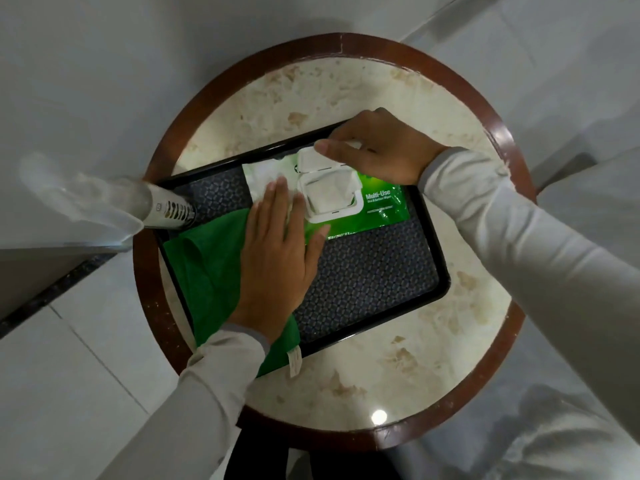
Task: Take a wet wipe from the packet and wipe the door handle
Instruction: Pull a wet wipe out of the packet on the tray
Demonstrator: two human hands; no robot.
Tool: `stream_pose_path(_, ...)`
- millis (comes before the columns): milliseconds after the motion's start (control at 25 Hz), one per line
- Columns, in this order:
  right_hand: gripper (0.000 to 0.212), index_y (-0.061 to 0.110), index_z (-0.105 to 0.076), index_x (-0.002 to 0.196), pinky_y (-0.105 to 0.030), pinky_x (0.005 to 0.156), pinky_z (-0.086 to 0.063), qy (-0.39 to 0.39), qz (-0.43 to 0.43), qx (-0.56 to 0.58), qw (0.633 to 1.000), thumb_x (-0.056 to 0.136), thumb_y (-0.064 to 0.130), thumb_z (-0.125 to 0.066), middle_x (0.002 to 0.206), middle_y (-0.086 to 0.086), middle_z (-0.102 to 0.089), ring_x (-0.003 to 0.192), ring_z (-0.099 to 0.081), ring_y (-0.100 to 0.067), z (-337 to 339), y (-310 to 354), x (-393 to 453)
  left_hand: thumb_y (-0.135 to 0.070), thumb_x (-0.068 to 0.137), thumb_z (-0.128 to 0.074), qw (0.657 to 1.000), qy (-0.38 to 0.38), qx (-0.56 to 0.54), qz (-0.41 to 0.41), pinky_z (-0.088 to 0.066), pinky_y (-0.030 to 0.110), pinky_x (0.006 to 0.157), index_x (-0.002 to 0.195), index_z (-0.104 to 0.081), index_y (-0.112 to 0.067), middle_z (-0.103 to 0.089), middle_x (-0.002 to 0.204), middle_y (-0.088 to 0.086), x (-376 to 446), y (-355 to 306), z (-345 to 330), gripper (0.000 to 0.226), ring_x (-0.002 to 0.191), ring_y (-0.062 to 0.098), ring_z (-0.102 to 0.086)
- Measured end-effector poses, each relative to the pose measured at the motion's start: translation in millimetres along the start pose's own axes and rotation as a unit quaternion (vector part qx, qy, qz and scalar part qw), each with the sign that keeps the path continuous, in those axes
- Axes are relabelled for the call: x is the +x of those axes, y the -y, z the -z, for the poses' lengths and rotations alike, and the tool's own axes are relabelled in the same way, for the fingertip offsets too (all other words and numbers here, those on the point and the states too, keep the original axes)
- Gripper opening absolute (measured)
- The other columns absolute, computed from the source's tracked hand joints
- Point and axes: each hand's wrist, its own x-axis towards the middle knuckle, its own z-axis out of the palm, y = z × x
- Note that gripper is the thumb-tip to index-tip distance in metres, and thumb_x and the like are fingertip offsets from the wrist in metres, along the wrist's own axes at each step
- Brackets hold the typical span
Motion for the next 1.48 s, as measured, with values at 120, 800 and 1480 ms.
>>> stream_pose_path(120, 0.056, 0.021, -0.052, 0.057, -0.029, 0.055, -0.031, 0.017, -0.012, 0.045, 0.999, 0.109, 0.044, -0.05, 0.054, 0.002, -0.04, 0.049, -0.038, -0.013, -0.9, -1.9, 1.3, -0.036, 0.109, -0.052, 0.996, -0.071, -0.044, 0.032, -0.053, 0.054, 0.091, 0.123, -0.073, 0.0, -0.067, 0.122, 0.023, 17.5, -2.2, 6.7, 0.043, 0.115, 0.04, -0.062)
stream_pose_path(800, 0.027, 0.011, -0.08, 0.11, -0.042, 0.108, -0.05, -0.051, 0.005, -0.067, 0.996, 0.087, 0.024, -0.084, 0.136, -0.01, -0.068, 0.129, -0.06, -0.032, -61.3, 6.3, -49.3, 0.01, 0.088, -0.082, 0.852, 0.005, -0.431, 0.296, -0.066, 0.024, 0.059, 0.085, -0.062, -0.02, -0.074, 0.079, -0.003, -21.2, 14.3, 81.2, 0.037, 0.064, 0.006, -0.074)
stream_pose_path(1480, 0.019, -0.007, -0.074, 0.105, -0.024, 0.071, -0.066, -0.136, 0.19, 0.574, 0.785, 0.087, -0.008, -0.077, 0.089, -0.017, -0.079, 0.081, -0.076, -0.022, 160.7, 390.9, -135.9, -0.019, 0.066, -0.088, 0.759, -0.198, -0.607, 0.128, -0.067, 0.028, 0.069, 0.086, -0.08, -0.018, -0.081, 0.081, 0.012, -78.0, -15.2, 512.3, 0.021, 0.071, 0.019, -0.077)
